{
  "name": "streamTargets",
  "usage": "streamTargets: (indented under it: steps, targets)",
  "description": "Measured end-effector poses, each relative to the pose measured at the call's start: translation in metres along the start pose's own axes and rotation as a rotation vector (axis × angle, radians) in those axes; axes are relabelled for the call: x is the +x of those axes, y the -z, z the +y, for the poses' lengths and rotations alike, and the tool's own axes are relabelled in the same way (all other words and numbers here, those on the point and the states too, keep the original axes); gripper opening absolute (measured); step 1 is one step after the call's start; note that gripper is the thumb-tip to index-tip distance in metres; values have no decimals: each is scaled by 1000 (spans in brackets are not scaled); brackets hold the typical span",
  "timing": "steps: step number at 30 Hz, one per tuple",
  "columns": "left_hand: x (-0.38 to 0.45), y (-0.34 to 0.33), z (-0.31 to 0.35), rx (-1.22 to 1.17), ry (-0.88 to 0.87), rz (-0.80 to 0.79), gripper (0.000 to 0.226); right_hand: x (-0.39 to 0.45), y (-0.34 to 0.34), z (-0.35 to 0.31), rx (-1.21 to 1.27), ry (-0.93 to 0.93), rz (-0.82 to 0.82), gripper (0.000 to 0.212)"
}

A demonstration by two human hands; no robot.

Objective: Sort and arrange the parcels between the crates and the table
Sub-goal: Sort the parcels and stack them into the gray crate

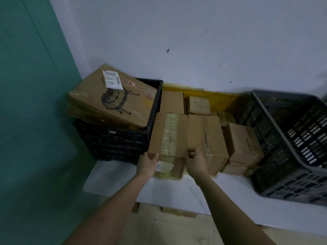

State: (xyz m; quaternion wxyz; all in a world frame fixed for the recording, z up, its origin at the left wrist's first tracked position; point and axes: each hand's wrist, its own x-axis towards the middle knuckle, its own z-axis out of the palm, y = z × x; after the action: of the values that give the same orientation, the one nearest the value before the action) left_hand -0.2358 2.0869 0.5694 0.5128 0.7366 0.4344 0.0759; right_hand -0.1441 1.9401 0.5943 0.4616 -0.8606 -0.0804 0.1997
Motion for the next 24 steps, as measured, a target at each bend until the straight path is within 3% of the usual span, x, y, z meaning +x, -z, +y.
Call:
streamTargets:
  steps: [5, 10, 13, 16, 21, 24]
  targets:
    - [-7, 4, 4, -169, 127, -19, 41, -6, 0, 1, 47, -15, 13, 20]
    - [-17, 14, 22, -258, 116, 34, 38, -13, 6, -6, 147, -28, -26, 20]
    - [-28, 19, 34, -280, 82, 27, 28, -16, 12, -17, 160, -7, -42, 13]
    - [-42, 24, 42, -290, 52, 40, 18, -24, 19, -29, 212, -22, -76, 22]
    - [-66, 34, 63, -225, -56, 105, 37, -26, 37, -42, 203, 29, -32, 25]
    - [-78, 41, 93, -299, -118, 120, 32, -26, 59, -60, 187, 79, -15, 31]
